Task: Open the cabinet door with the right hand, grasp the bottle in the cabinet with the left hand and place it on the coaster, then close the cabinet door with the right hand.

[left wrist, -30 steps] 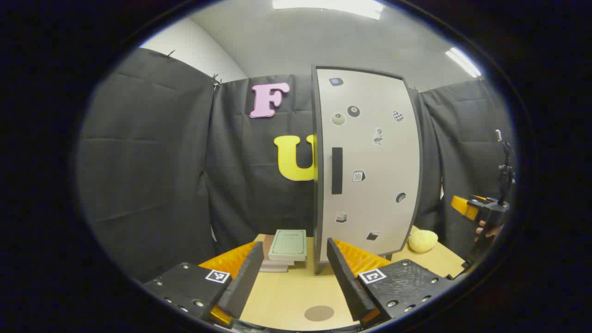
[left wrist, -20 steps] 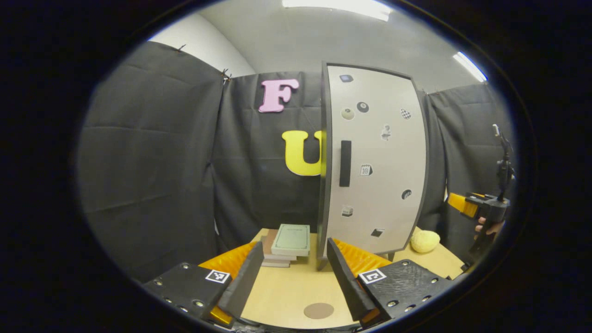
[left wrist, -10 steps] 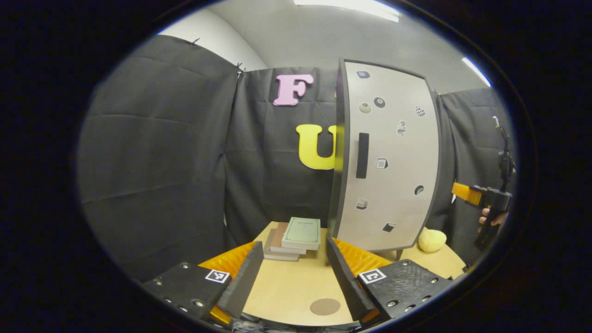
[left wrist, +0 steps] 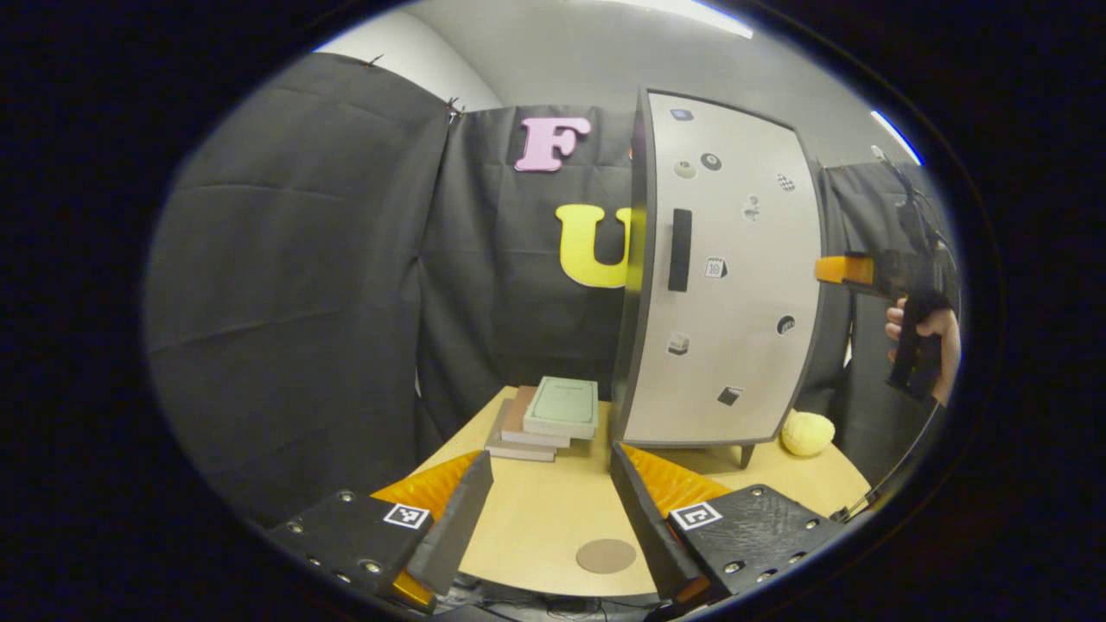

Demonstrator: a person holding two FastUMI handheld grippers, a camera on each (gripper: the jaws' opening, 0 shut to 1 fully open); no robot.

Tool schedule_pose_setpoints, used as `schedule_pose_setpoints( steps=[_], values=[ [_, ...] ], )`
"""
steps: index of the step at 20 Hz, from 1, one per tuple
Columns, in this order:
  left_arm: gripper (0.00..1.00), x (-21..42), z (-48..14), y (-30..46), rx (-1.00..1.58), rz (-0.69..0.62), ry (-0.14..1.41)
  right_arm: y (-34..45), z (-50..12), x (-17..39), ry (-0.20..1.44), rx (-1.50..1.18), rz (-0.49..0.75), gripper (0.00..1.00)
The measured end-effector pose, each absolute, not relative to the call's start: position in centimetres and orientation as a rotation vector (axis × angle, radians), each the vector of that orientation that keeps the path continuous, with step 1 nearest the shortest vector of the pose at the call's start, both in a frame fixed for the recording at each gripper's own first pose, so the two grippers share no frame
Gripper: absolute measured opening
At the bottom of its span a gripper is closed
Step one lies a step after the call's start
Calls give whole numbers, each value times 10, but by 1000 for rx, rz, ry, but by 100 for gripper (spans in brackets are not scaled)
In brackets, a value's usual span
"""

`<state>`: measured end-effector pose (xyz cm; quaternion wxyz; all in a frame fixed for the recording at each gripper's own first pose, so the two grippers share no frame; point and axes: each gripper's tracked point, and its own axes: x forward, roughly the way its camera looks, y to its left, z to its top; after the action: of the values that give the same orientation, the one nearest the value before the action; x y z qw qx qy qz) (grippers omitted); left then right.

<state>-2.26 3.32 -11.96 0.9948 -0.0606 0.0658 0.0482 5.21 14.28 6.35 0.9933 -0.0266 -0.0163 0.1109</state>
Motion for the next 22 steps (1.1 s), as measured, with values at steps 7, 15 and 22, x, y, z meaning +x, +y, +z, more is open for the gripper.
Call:
schedule_pose_setpoints(
  steps=[7, 15, 22],
  values=[
    [86, -47, -159, 51, -76, 179, 190, 231, 105, 75, -109, -175, 343, 99],
    [83, -54, -183, 71, -165, 234, 206, 309, 98, 105, -76, -220, 412, 95],
    [83, -57, -187, 101, -120, 282, 229, 335, 81, 138, -7, -188, 370, 97]
  ],
)
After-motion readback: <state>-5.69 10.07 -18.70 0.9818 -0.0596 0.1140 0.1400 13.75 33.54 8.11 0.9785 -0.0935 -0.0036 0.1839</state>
